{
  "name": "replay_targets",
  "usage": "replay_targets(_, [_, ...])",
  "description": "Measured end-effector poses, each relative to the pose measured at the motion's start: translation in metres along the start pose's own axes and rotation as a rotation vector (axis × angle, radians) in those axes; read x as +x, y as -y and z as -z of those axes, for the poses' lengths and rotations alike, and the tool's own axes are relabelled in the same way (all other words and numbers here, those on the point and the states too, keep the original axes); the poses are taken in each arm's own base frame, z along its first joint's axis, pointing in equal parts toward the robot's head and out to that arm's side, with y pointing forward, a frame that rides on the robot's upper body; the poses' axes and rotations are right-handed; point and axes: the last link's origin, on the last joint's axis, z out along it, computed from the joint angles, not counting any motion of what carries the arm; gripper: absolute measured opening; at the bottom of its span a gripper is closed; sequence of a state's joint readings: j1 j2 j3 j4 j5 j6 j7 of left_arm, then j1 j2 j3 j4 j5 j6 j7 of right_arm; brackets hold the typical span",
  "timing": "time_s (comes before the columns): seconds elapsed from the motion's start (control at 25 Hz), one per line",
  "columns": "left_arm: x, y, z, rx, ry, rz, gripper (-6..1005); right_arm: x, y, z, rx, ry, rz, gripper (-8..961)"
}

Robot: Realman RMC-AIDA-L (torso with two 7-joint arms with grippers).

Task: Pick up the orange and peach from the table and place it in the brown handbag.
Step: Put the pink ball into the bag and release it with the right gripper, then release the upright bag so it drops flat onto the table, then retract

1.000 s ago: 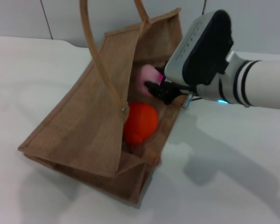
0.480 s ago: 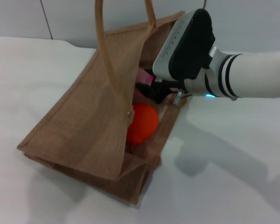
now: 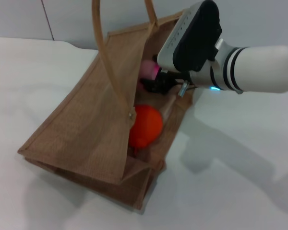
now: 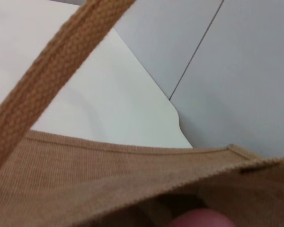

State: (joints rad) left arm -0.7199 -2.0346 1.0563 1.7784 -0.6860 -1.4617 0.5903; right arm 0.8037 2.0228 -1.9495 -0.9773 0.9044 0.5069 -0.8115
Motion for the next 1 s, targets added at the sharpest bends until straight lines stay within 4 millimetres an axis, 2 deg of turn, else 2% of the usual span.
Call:
replay_targets(0.04, [0.0,0.0,0.0,0.001,0.0,0.0,211,-0.001,0.0,0.0,0.0,0.002,0.002,492])
replay_targets(0.28, [-0.004,0.006,0.003,0.02,-0.003,0.017,214,0.002,0.002,-0.001,0.003,-0.008,-0.002,711])
replay_targets(0.48, [-0.007,0.009,0.005,0.028,-0.002,0.03,216,0.005,0.003,-0.001,0.006,-0.017,-0.002,784])
replay_targets(0.68, [-0.017,0.016,0.007,0.045,0.01,0.054,218,0.016,0.003,0.001,-0.002,-0.048,-0.025,785])
replay_targets(0.76, [-0.023,0.022,0.011,0.065,0.01,0.071,219,0.026,0.009,0.009,0.001,-0.074,-0.063,785])
replay_targets(1.0, [-0.031,0.032,0.011,0.085,0.01,0.109,222,0.057,0.042,0.055,0.117,-0.16,-0.116,784])
